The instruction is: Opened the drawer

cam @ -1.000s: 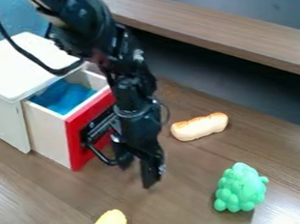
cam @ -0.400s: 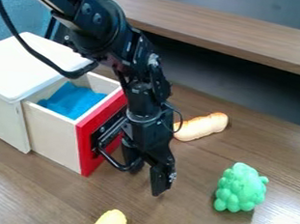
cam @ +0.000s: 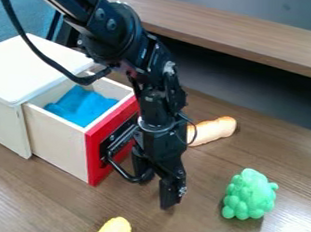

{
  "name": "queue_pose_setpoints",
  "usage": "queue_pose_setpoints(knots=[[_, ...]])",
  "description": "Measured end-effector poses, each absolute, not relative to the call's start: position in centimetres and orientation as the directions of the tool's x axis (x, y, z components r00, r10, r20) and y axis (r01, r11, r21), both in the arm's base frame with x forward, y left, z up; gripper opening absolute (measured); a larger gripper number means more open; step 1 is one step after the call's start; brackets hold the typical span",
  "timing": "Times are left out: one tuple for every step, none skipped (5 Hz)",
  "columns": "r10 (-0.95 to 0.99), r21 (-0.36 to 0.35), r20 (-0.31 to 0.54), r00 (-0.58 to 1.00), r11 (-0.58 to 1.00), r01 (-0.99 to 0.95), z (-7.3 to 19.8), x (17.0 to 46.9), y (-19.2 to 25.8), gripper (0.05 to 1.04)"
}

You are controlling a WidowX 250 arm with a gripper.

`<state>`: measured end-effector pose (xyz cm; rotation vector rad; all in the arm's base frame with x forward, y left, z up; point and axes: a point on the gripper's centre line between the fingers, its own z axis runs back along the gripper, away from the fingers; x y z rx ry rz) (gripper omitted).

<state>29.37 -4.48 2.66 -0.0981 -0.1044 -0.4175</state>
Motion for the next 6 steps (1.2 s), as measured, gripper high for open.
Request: queue_pose_setpoints(knots=[[-0.426,-0.059,0.113,0.898,0.899,0.434,2.6,29.2,-4.6,0.999],[-0.388,-0.09,0.13,0.913,0.912,0.4,3.0,28.7,-4.5,0.999],[-0.306,-0.119,0.181,0.934,0.936,0.33,4.5,29.1,-3.5,0.999],[-0.282,-0.121,0.185,0.942,0.944,0.306,6.1,29.4,-3.3,0.999],[-0.271,-0.109,0.215,0.938,0.948,0.298,8.0,30.0,-3.2,0.999],[-0.275,-0.123,0.223,0.935,0.944,0.307,9.0,30.5,-3.5,0.999]])
